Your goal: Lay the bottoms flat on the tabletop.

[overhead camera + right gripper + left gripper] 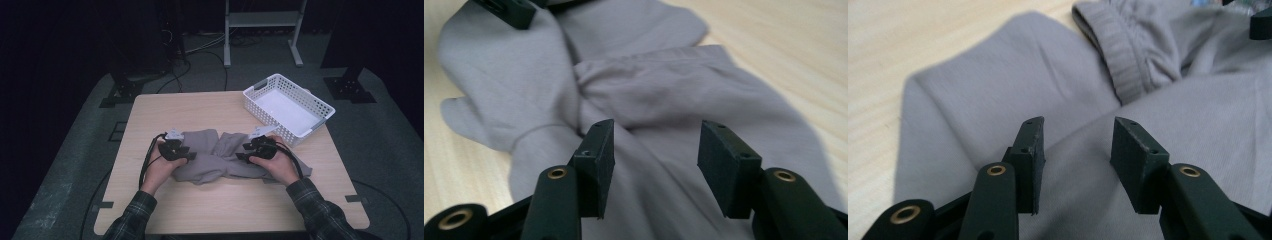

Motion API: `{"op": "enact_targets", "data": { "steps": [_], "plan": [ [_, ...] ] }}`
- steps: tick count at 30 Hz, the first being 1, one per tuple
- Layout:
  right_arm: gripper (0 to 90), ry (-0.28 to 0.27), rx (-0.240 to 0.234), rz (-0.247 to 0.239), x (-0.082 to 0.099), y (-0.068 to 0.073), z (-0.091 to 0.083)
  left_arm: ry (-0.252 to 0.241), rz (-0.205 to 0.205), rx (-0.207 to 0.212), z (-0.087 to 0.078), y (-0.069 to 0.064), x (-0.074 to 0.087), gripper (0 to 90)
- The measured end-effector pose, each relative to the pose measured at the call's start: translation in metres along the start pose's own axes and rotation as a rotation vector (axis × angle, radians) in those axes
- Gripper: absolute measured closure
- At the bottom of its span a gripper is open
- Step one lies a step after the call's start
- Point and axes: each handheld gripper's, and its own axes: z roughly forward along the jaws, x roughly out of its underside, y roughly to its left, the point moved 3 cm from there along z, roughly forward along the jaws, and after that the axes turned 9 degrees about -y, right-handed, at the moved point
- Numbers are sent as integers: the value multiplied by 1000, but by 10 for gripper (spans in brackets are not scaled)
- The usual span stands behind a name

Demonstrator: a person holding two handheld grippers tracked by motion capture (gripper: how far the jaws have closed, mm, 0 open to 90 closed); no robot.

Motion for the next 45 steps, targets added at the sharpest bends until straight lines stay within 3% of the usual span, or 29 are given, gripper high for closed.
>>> {"op": "enact_targets", "data": {
  "steps": [10, 17, 18, 21, 24, 31, 38, 42, 45],
  "plan": [
    [446, -29, -152, -11, -8, 34, 15, 8, 7, 2, 0, -3, 2, 557],
    [433, -12, -206, -17, -13, 46, 35, 2, 12, 6, -3, -2, 1, 551],
    [471, 1, -203, -21, -12, 47, 38, 0, 12, 3, -4, -2, 1, 549],
    [731, 16, -189, -31, -8, 49, 42, -7, 9, -1, -6, 0, 1, 538],
    [853, 5, -186, -62, -7, 50, 37, -16, 8, -6, -9, 1, 1, 533],
    [875, -11, -264, -138, -6, 70, 13, -47, -4, -25, -17, 3, -2, 530],
    [874, 74, -344, -232, 20, 106, 10, -57, 15, -24, -21, -2, -8, 527],
    [875, 135, -361, -269, 33, 116, 17, -47, 26, -11, -18, -7, -8, 525],
    [866, 154, -366, -264, 37, 120, 21, -42, 30, 5, -15, -12, -7, 524]
  ]
}}
